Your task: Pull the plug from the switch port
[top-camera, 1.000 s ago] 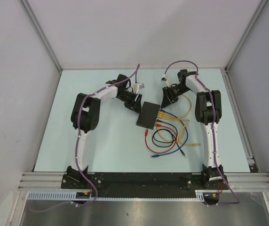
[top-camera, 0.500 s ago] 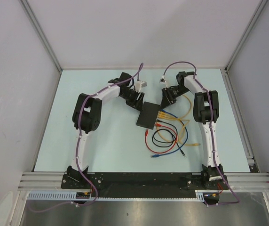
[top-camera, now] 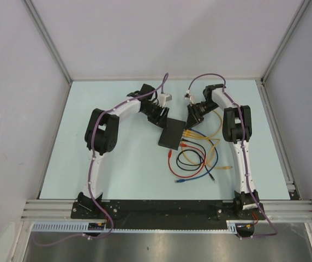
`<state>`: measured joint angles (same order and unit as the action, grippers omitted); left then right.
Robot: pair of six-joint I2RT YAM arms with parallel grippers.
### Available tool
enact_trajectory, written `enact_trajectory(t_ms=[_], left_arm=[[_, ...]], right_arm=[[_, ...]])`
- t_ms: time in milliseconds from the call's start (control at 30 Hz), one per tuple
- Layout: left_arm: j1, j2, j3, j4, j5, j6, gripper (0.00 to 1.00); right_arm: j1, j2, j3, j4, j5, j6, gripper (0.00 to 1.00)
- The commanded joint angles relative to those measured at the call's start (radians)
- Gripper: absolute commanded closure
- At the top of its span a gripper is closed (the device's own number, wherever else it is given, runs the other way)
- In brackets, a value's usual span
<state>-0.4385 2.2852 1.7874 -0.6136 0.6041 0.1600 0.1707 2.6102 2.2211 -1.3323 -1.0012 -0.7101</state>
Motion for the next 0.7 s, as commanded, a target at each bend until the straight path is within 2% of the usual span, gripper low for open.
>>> enact_trajectory(t_ms=[0, 400, 567, 667], left_arm=[[-0.017, 0.013, -0.039, -0.011, -0.118, 0.059, 0.43], [-0.017, 0.013, -0.037, -0.012, -0.122, 0.062, 0.42], [-0.017, 0.014, -0.036, -0.014, -0.124, 0.065, 0.42], [-0.019, 0.014, -0.036, -0.014, -0.124, 0.065, 0.42]], right_arm=[[0.006, 0.073, 0.048, 0.004, 0.087, 0.011, 0.63], [-0.011, 0.099, 0.061, 0.076, 0.104, 0.135, 0.69], [-0.004, 0.100, 0.057, 0.101, 0.130, 0.175, 0.82], [0.001, 0.091, 0.039, 0.119, 0.151, 0.199, 0.87]])
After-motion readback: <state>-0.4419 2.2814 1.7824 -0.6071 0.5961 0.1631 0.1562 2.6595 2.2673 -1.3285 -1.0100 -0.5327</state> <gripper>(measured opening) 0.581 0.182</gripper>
